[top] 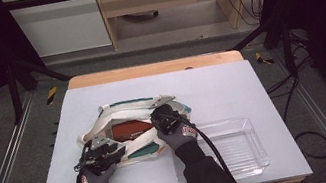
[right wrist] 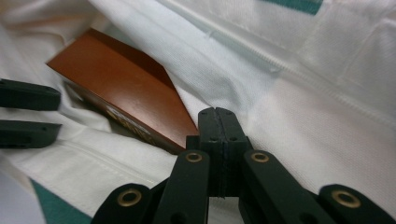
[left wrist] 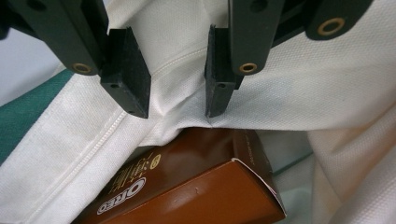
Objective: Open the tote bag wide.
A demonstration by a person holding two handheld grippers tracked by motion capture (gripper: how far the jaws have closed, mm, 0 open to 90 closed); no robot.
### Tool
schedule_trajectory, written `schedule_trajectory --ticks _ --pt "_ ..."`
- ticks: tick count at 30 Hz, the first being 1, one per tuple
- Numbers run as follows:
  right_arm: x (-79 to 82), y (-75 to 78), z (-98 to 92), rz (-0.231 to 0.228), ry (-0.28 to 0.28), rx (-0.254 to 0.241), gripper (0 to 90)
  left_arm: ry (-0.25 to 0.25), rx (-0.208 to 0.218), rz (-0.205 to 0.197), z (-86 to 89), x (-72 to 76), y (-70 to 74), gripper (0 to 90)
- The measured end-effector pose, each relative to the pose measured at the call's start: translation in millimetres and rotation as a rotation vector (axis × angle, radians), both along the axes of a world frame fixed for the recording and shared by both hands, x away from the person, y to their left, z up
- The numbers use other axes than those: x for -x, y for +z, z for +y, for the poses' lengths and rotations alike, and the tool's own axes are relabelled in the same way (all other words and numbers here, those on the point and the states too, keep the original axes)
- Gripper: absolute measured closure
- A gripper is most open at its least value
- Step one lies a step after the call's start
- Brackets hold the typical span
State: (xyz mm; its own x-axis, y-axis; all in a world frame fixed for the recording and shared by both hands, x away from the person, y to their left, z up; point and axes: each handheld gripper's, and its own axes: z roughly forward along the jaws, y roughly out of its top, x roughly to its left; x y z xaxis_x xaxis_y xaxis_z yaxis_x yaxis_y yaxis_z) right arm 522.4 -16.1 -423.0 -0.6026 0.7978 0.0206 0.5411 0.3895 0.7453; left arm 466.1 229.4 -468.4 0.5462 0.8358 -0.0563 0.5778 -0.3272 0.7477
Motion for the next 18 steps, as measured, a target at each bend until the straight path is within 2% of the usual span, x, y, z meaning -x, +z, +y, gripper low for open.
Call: schedule_trajectory --ticks 2,5,6,8,9,18 --pt "-1.6 -2.8 1.6 -0.013 -0.013 0.022 90.0 0.001 -0.001 -0.001 -0.2 0.3 -0.2 59.9" --pt "-5.5 -2.4 -0.9 -0.032 -0.071 0.047 90.0 0.000 0.002 0.003 0.2 0.1 -0.6 59.9" --pt "-7.3 -2.9 -1.8 -0.046 -0.101 0.079 90.0 -0.002 0.003 0.003 0.5 0.1 -0.7 60.0" --pt "-11.5 -2.9 -5.9 -0.037 -0.140 0.066 90.0 -0.004 0.005 0.008 1.1 0.1 -0.6 60.1" --pt "-13.6 -2.6 -6.9 -0.047 -0.165 0.085 90.0 -0.004 0.005 0.008 1.1 0.0 -0.7 60.2" --pt "-24.8 -3.5 -6.2 -0.054 -0.253 0.119 90.0 -0.008 0.008 0.009 1.6 0.3 -1.2 60.7"
